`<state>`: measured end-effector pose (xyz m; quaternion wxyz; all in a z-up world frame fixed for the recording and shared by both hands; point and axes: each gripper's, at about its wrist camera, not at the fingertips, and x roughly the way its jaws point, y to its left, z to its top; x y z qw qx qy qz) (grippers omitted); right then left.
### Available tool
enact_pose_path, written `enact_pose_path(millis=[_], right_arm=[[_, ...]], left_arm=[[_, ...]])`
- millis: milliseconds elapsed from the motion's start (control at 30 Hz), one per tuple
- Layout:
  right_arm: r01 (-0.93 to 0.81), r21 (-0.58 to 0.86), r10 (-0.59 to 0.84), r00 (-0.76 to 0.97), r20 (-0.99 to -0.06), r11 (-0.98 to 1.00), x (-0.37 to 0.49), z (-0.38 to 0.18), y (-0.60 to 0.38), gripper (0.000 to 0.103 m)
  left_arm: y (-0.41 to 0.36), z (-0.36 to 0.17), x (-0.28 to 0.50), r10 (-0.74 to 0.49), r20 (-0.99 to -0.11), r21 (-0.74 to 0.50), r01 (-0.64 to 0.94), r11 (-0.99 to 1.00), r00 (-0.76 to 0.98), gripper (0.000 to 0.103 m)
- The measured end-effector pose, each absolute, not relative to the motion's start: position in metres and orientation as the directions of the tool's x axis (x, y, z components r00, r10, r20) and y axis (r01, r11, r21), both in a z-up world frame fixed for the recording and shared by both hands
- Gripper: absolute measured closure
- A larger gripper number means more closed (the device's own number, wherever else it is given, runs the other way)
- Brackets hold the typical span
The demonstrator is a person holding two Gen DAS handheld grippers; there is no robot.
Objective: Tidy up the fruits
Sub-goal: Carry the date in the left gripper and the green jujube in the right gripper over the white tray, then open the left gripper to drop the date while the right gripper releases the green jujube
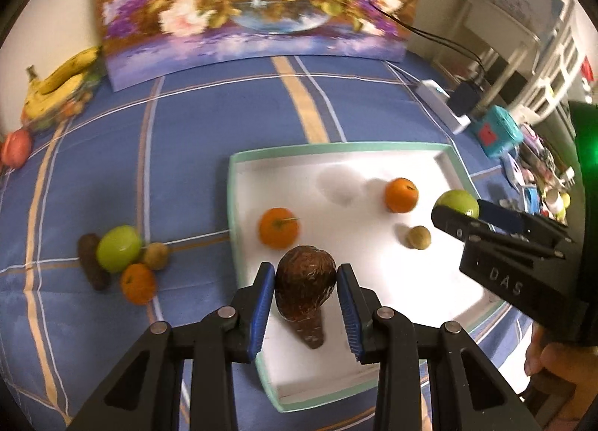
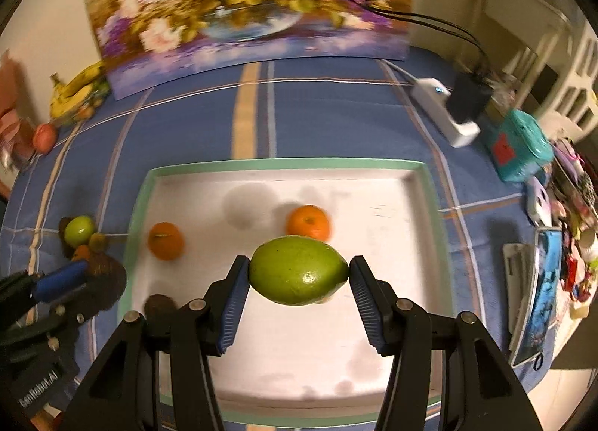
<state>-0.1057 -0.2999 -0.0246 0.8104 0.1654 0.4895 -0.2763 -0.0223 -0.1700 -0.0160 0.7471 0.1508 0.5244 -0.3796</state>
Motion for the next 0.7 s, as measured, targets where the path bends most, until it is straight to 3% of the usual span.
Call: enact_pose_path(millis=[700], right_arm=[[0.657,-0.008,-0.305,0.34,-0.889,0.754,-0.127,-0.029,-0.327,0.047]], left_arm=[[-0.208,-0.031,-0.026,-0.428,-0.895,-0.194,0.754,0.628,0.127,0.066]])
